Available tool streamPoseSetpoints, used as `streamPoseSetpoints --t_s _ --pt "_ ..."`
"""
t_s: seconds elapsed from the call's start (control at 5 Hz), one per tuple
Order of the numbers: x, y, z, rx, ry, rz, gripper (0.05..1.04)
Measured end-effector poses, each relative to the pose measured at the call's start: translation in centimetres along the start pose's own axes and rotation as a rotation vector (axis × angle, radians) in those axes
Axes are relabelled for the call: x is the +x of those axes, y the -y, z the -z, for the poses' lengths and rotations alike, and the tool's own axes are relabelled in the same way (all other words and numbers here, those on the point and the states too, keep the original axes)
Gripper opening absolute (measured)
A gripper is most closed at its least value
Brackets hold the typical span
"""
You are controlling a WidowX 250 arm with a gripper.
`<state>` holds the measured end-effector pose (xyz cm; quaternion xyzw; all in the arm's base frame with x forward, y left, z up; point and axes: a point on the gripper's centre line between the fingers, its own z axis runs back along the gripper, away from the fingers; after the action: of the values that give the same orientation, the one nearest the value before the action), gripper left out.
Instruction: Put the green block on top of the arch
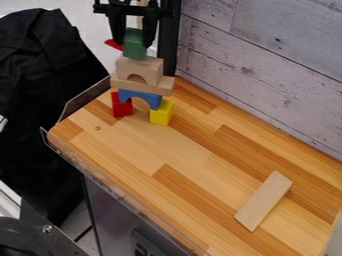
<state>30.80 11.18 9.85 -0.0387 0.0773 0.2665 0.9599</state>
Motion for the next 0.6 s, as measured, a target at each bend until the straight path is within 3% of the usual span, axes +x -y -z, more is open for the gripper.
streamPoseSetpoints --t_s 0.4,0.6 --pt "0.05 0.40 0.69 -0.024 -0.024 -0.002 0.590" --pt "0.00 0.42 1.48 -0.027 -0.056 0.001 0.888"
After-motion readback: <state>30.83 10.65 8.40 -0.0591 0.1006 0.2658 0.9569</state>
